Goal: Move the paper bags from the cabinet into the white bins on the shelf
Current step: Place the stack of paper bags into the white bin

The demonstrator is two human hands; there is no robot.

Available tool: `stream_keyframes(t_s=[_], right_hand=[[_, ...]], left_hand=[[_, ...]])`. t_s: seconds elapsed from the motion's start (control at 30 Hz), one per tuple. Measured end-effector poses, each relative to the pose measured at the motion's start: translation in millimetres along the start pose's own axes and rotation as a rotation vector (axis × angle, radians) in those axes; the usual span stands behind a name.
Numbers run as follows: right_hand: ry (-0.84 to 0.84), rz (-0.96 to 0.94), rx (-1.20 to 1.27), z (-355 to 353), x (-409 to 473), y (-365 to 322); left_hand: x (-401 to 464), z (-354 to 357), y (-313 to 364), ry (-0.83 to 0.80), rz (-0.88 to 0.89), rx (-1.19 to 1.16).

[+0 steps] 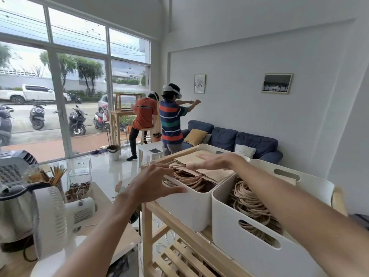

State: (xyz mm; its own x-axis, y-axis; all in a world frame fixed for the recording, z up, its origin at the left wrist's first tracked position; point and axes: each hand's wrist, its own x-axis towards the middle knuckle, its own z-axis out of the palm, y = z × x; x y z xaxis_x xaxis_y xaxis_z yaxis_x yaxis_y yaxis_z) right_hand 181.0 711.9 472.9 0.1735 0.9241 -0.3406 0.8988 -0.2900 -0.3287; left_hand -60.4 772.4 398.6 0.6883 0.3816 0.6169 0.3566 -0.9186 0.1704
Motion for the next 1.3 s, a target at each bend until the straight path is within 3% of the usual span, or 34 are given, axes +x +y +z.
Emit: stream_keyframes(t_s=[0.13, 0.43, 0.73, 0.93, 1.3], right_hand=[[-0.045, 0.122, -0.249, 32, 22, 0], [-0.009, 0.11, -0.201, 27, 24, -4], [0.491, -0.073, -0.025, 12, -48, 9], [0.674, -0.041, 0.008, 12, -157, 50], [0.893, 0.298, 0.211, 54, -375, 175]], left_hand=[[3, 2, -3, 0.029, 0.021, -0.054], [1, 8, -8, 0.01, 0.004, -0.028], [1, -28, 21, -0.136, -0.142, -0.075], [19, -31, 104, -0.188, -0.071, -0.09], [32, 14, 336, -0.157, 0.283, -0.35]])
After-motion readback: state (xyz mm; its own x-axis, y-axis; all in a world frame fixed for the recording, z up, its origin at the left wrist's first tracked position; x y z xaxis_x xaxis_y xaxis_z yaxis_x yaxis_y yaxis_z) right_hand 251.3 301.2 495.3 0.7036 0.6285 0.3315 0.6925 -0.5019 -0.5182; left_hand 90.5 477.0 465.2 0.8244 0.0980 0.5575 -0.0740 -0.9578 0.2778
